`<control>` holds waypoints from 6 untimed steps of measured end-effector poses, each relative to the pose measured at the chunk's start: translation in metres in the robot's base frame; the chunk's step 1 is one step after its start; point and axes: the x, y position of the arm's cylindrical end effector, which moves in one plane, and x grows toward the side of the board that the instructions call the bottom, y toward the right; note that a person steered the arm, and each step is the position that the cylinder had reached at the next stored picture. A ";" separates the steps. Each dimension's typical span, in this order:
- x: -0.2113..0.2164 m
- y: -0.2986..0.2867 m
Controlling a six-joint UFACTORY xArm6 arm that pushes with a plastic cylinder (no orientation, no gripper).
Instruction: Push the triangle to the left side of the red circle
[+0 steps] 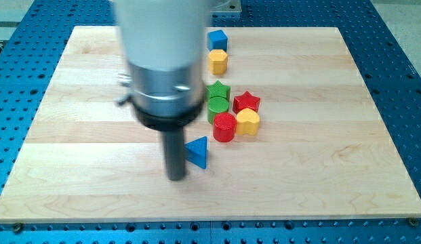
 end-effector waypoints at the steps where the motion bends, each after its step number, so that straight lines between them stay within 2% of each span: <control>1: 0.005 -0.020; 2: 0.066 -0.014; 3: 0.069 0.007; 4: 0.027 0.029; 5: -0.001 -0.017; 6: 0.034 -0.012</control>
